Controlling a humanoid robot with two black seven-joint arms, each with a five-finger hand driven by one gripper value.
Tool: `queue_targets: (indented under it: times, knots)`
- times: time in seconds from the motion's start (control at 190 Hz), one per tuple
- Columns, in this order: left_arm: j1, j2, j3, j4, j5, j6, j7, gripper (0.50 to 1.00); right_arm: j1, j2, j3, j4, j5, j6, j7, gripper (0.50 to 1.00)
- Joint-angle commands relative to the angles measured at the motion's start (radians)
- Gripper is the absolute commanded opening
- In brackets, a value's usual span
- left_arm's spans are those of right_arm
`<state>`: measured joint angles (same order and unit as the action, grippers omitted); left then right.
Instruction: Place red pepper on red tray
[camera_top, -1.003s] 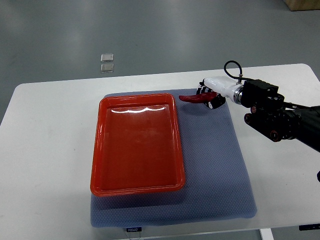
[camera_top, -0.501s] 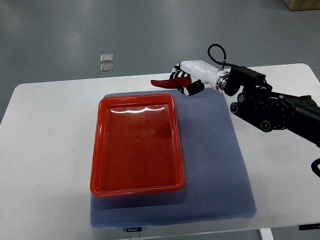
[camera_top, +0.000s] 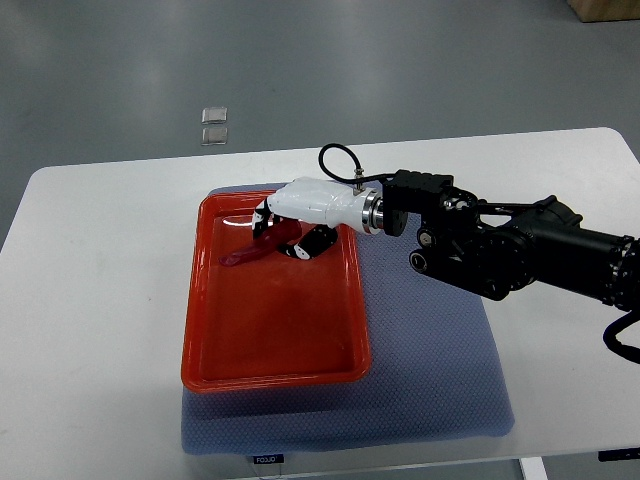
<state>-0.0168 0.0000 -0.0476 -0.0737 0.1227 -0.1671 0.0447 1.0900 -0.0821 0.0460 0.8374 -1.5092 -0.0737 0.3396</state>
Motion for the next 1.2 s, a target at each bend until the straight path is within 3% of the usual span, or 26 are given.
queue_targets:
  times: [0.0,0.164,0.391,0.491,0.823,1.193]
  knots:
    - [0.0,0.0,0.0,0.0,0.0,0.0,0.0,1.0,-0.009,0.01,-0.026,-0.004,-0.028,-0.001,0.001,0.617]
    - [0.0,0.0,0.0,0.002,0.0,0.0,0.0,1.0,-0.022,0.028,-0.034,-0.009,-0.049,-0.003,-0.002,0.66]
    - [0.0,0.0,0.002,0.0,0.0,0.0,0.0,1.0,-0.038,0.03,-0.032,-0.011,-0.052,-0.003,-0.005,0.86]
    - [0.0,0.0,0.002,0.002,0.0,0.0,0.0,1.0,-0.045,0.031,-0.032,-0.012,-0.052,-0.003,-0.007,0.889]
    - [-0.002,0.0,0.002,0.0,0.0,0.0,0.0,1.0,-0.048,0.021,0.103,-0.02,0.033,-0.006,-0.01,0.893]
    - [-0.002,0.0,0.0,0.002,0.0,0.0,0.0,1.0,-0.081,-0.028,0.403,-0.146,0.42,-0.006,-0.106,0.893]
